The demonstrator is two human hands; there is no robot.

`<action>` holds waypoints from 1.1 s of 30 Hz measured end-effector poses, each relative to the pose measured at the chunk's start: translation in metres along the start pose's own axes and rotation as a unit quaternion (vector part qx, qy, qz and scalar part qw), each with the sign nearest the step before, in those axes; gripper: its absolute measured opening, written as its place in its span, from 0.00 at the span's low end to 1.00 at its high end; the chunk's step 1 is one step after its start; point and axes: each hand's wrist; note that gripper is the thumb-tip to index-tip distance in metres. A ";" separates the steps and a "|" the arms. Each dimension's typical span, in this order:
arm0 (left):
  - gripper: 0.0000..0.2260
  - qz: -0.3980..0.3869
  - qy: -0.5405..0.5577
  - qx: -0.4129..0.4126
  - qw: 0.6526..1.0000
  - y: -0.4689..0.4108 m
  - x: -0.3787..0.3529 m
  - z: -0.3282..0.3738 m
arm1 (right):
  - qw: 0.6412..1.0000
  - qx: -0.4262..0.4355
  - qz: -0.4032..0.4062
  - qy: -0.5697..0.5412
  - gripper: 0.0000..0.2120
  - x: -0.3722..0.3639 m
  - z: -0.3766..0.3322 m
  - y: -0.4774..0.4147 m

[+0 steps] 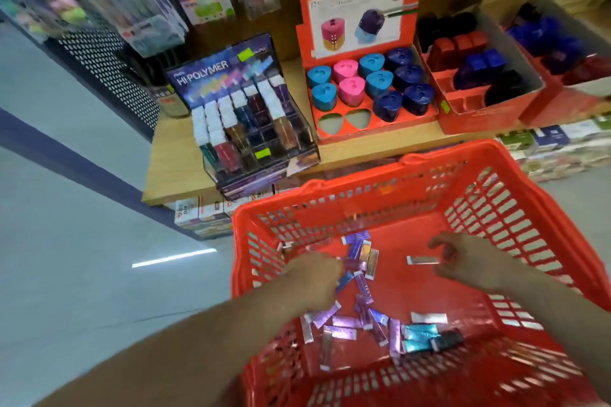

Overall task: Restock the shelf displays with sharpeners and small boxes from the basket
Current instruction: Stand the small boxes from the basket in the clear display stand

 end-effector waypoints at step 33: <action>0.13 0.099 0.470 0.225 0.848 -0.047 -0.161 0.044 | 0.969 -0.056 -0.032 -0.239 0.07 -0.144 -0.002 -0.083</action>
Point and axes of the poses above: each hand's wrist, its own y-axis away from the middle knuckle, its own x-axis out of the back of the hand, z = x × y
